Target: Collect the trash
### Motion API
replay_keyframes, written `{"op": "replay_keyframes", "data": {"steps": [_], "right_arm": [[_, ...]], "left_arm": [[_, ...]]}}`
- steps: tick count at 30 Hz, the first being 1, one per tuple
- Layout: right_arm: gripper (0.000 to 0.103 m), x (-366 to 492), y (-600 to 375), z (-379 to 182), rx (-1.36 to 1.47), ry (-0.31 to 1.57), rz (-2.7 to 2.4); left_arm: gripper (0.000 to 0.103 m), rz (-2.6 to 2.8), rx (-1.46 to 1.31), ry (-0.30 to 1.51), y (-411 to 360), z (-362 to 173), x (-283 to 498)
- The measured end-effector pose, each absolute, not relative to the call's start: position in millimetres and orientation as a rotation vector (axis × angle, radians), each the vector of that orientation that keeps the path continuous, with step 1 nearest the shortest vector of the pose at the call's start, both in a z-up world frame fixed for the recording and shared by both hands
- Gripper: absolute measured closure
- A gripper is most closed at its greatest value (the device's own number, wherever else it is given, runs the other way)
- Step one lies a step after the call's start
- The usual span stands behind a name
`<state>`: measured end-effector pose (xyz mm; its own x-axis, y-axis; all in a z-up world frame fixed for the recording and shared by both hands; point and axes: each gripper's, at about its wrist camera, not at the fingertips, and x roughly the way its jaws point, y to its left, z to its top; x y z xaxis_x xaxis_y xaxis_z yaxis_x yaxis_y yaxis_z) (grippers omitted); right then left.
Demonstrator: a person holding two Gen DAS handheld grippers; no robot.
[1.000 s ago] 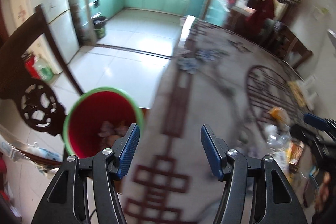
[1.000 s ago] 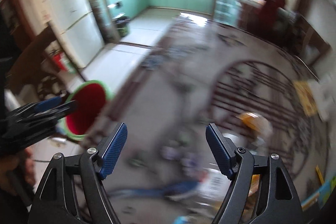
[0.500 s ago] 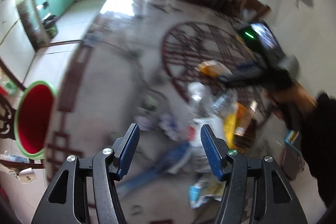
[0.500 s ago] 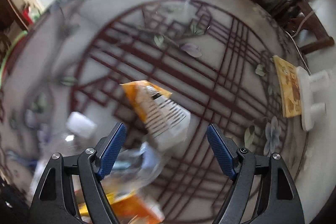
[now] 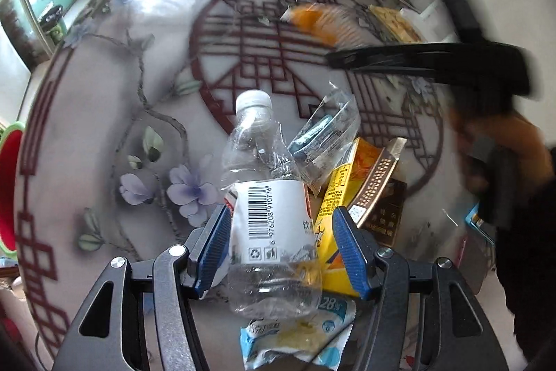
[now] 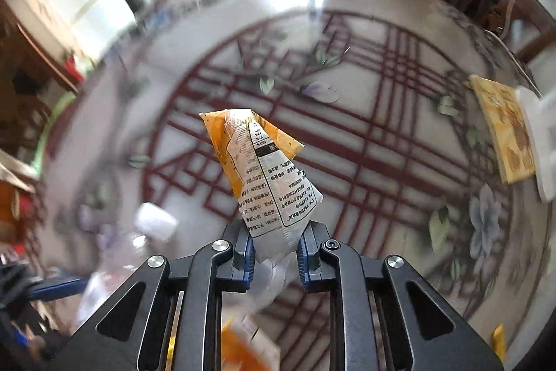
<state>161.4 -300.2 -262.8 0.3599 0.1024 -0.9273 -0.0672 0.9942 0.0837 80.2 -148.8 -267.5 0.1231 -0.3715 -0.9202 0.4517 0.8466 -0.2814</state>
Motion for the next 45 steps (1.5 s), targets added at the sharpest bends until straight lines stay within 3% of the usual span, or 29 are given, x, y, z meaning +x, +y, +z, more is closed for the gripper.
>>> {"op": "replay_keyframes", "data": {"steps": [8,13,29,39,44,45], "right_arm": [[0.085,106,-317,-204,0.183,1.040,0.034],[0.085,105,-301,-197,0.202,1.016,0.028],[0.084,106,-221,-163,0.110,0.945,0.052],[0.085,113,-169,-151,0.055,0.917,0.072],[0.085,118,-144,-148,0.032,0.910,0.080],[0.085,119,-140,-147,0.029,0.909,0.080]], "left_arm": [[0.041,-0.548,0.038,1.383,-148,-297,93],[0.048,-0.537,0.016,1.382,-140,-304,91],[0.050,-0.432,-0.044,1.025,-44,-200,100],[0.051,-0.331,-0.100,0.941,34,-172,109],[0.064,-0.314,-0.118,0.927,66,-171,115],[0.080,-0.316,-0.122,0.929,71,-171,116]]}}
